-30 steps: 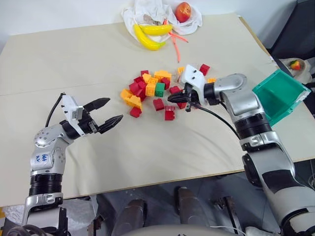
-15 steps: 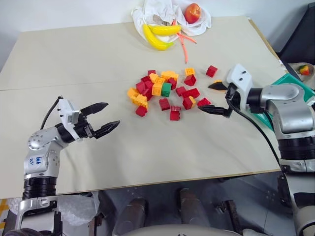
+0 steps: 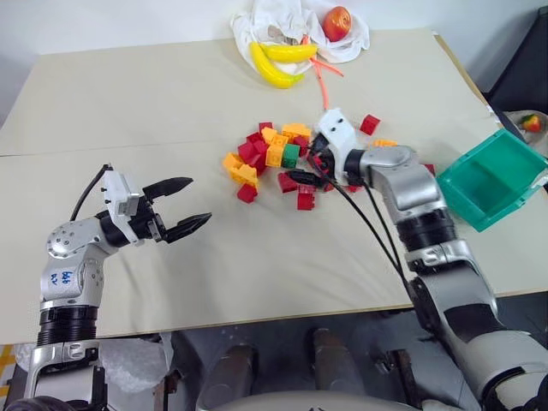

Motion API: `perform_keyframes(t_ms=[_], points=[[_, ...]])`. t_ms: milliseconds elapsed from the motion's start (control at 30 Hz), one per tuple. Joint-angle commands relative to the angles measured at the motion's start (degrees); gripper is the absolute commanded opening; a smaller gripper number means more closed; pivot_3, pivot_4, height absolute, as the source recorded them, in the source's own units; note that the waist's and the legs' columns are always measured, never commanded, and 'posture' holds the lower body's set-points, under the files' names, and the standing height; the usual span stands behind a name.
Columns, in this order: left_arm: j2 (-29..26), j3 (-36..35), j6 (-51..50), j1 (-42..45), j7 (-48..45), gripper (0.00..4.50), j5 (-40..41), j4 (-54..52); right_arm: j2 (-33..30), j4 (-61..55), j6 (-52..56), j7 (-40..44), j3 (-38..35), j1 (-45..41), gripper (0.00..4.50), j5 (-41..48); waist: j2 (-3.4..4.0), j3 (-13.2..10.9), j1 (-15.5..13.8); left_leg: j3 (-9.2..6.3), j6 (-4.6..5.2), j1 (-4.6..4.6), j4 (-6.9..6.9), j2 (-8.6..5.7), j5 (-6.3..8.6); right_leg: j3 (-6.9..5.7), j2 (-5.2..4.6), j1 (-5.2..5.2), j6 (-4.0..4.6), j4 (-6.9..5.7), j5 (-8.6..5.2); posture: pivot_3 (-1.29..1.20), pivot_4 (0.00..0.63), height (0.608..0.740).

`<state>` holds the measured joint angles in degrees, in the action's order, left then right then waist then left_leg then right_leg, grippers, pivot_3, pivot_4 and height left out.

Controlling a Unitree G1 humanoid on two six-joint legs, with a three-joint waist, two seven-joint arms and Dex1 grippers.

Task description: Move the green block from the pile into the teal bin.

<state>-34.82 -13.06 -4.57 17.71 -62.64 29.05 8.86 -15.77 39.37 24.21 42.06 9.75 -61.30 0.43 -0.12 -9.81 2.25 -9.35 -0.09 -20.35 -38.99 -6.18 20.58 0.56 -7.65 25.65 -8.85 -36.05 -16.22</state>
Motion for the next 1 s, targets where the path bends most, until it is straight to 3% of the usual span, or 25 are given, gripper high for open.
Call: perform_keyframes(t_ms=[33, 167, 367, 467, 633, 867, 1000], points=[[-0.24, -1.67, 0.15, -1.63, 1.53, 4.5, 0.83, -4.06, 2.99, 10.55, -5.53, -2.02, -1.07, -5.26, 4.47, -0.56, 0.0, 0.0, 0.5, -0.01, 0.0, 0.0, 0.02, 0.01, 0.0, -0.02, 0.01, 0.0, 0.0, 0.0, 0.0, 0.0, 0.15, 0.74], [0.1, -2.37, -0.27, -4.17, 3.36, 4.5, 1.21, -6.69, 6.5, 20.99, -10.01, -2.56, -0.84, -8.98, 4.47, -1.9, 0.02, 0.01, 1.4, -0.04, 0.0, 0.0, 0.04, 0.01, 0.0, -0.05, 0.0, -0.01, 0.0, 0.01, 0.0, 0.0, 0.15, 0.74], [-0.03, -2.92, -0.55, -5.86, 5.0, 4.5, 1.47, -8.33, 8.67, 27.94, -13.76, -2.43, -0.99, -11.3, 4.47, -3.23, 0.04, 0.03, 2.43, -0.06, 0.0, 0.02, -0.02, 0.02, 0.0, -0.05, 0.02, -0.05, 0.01, -0.07, 0.0, 0.0, 0.15, 0.74], [0.0, -3.26, -0.61, -6.32, 5.38, 4.5, 1.52, -8.68, 8.82, 28.21, -14.68, 0.33, 0.04, -11.32, 3.82, -4.38, 0.05, 0.03, 2.53, -0.05, 0.0, 0.04, -0.06, 0.02, 0.0, -0.03, 0.02, -0.05, 0.01, -0.13, 0.0, 0.0, 0.15, 0.74], [0.0, -3.37, -0.59, -6.63, 5.95, 4.5, 1.58, -8.94, 7.56, 25.83, -14.77, 3.06, -0.78, -10.97, 2.36, -4.02, 0.06, 0.03, 2.57, -0.05, 0.0, 0.05, -0.06, 0.01, 0.0, -0.01, 0.01, -0.05, 0.01, -0.15, 0.0, 0.0, 0.15, 0.74], [0.25, -1.75, -0.85, -4.83, 5.82, 4.5, 1.08, -8.52, 3.15, 17.01, -14.34, 7.96, -1.11, -8.6, 2.36, -3.12, 0.06, 0.03, 2.45, -0.05, 0.0, 0.02, -0.05, -0.01, 0.0, -0.02, -0.01, -0.03, 0.01, -0.13, 0.0, 0.0, 0.15, 0.74], [0.76, 1.32, -2.06, -1.79, 5.97, 4.5, -0.02, -9.2, -2.21, 4.83, -11.1, 12.98, -2.38, -5.14, 2.36, -0.86, 0.06, 0.03, 2.29, -0.05, 0.0, 0.01, -0.06, 0.0, 0.0, -0.02, -0.01, -0.03, 0.01, -0.12, 0.0, 0.0, 0.15, 0.74]])
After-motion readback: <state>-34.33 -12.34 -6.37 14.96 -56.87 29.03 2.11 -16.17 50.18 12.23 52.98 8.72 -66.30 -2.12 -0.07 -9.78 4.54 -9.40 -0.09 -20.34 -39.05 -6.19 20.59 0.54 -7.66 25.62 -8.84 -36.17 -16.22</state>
